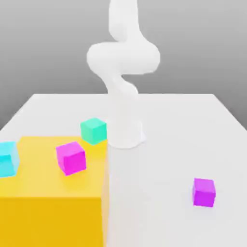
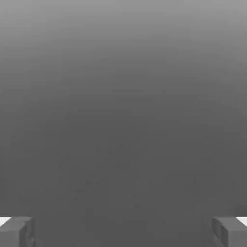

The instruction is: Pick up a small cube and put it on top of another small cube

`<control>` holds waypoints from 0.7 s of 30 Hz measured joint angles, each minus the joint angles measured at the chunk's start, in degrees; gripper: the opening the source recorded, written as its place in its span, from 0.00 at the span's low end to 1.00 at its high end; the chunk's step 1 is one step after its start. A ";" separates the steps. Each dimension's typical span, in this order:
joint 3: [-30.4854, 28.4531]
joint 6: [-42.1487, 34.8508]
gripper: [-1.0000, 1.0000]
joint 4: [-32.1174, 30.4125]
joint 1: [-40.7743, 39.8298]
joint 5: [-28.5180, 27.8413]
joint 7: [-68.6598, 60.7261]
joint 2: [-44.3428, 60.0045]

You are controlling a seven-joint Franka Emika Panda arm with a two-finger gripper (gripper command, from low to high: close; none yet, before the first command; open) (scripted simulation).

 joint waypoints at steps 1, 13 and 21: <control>-0.10 1.24 0.50 -1.00 1.61 0.37 -2.32 2.28; 2.26 14.98 0.50 -12.08 16.80 3.60 -27.35 27.44; 6.16 24.19 0.50 -19.47 24.42 -1.19 -38.96 43.98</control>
